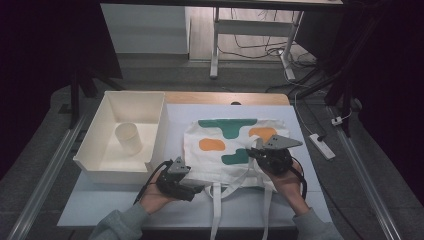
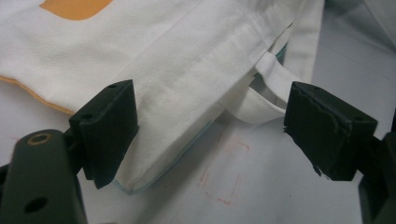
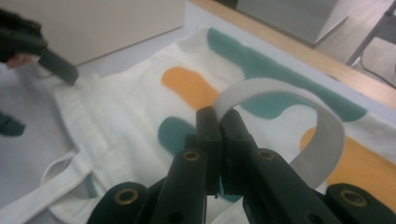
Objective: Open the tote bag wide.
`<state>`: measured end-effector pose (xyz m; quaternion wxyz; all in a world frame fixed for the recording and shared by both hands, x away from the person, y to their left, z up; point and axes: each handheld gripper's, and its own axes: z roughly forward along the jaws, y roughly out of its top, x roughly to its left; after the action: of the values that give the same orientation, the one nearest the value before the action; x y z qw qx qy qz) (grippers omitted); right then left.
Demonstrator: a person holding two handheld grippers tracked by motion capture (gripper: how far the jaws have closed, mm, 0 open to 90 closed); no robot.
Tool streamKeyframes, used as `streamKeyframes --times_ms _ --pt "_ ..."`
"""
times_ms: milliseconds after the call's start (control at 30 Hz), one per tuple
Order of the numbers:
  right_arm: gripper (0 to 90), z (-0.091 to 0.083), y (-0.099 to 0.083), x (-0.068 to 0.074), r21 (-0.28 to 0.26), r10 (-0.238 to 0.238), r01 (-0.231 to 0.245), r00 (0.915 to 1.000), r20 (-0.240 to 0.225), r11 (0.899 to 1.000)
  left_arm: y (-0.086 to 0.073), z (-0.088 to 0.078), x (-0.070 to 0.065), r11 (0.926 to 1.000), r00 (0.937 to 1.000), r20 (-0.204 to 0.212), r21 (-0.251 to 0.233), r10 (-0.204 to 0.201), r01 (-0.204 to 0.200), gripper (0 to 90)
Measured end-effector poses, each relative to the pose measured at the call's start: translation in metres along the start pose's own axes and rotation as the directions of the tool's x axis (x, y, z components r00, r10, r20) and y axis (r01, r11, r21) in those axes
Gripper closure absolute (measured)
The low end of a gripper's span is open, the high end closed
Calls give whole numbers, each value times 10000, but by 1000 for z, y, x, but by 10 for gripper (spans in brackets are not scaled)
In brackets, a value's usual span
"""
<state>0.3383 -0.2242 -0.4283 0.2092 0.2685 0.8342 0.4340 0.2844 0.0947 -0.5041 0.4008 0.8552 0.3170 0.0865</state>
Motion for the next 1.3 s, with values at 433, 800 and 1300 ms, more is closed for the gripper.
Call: streamKeyframes --times_ms 433,800,1300 --pt "878 9 3 -24 -771 347 -287 9964 777 9966 0 0 0 10000 10000 -27 -12 -11 11 177" --pt "877 24 1 -48 -894 735 -606 9862 1484 9941 0 -2 0 9999 9999 -86 -141 -53 52 177" --pt "863 61 -25 -68 777 1269 -1376 9834 1295 9874 -1 -3 1 9998 9999 -137 -180 -69 67 178"
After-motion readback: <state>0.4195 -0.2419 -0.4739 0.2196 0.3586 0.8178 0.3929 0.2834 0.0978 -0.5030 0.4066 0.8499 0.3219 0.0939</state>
